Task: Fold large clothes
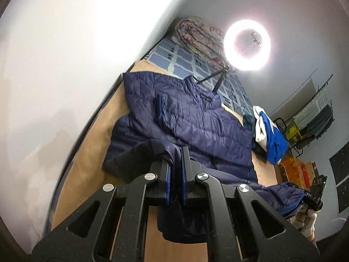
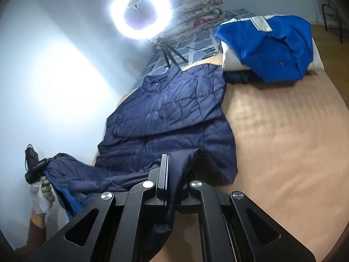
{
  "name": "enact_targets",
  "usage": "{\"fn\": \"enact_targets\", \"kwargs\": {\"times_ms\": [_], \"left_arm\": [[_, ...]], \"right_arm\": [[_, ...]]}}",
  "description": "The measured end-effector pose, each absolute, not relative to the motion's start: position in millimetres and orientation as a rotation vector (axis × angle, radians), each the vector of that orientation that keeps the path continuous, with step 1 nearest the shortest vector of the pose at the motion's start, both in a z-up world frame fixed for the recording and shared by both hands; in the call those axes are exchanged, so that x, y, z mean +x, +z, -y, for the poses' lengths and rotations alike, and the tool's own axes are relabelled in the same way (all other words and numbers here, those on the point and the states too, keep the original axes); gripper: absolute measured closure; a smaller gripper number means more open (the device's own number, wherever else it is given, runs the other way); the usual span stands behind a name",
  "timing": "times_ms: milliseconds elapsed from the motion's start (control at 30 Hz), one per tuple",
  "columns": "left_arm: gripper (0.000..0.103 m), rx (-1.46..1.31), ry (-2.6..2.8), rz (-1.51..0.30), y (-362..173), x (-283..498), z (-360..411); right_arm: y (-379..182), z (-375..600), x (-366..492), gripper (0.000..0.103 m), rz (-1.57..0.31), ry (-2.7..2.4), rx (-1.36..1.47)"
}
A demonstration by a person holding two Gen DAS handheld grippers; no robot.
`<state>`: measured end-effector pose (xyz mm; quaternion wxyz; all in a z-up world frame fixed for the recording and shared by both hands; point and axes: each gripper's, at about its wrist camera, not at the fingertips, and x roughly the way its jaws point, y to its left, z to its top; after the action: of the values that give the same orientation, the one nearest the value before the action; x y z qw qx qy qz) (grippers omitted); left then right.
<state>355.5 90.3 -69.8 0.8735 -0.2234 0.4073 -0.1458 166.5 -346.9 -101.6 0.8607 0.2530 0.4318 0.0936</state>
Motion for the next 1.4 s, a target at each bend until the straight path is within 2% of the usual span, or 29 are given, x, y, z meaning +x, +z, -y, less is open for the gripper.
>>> {"fn": "enact_targets", "kwargs": {"times_ms": [300, 600, 867, 1100, 1167, 1267, 1333, 1400], "left_arm": [[0.098, -0.447, -0.264, -0.833, -87, 432, -80], [0.098, -0.418, -0.218, -0.875, -130, 511, -74], [0.098, -0.383, -0.201, -0.937, -177, 556, -61], [0.098, -0.35, -0.222, -0.942, -193, 571, -55], [0.093, -0.336, -0.234, -0.94, -192, 574, -54], [0.075, -0.331, -0.247, -0.932, -185, 577, -55], [0.05, -0.323, -0.235, -0.913, -175, 577, -58], [0.038, -0.318, -0.215, -0.877, -164, 576, -64]], "right_arm": [[-117, 360, 245, 0.099, -0.916, 0.134, 0.525], [-146, 366, 317, 0.099, -0.946, 0.061, 0.46], [-185, 365, 361, 0.099, -0.999, 0.026, 0.4], [-216, 371, 377, 0.099, -1.03, 0.056, 0.416], [-219, 374, 379, 0.098, -1.028, 0.065, 0.426], [-217, 384, 377, 0.094, -1.019, 0.093, 0.5], [-211, 389, 375, 0.091, -1.01, 0.104, 0.499], [-200, 392, 373, 0.079, -0.991, 0.108, 0.473]]}}
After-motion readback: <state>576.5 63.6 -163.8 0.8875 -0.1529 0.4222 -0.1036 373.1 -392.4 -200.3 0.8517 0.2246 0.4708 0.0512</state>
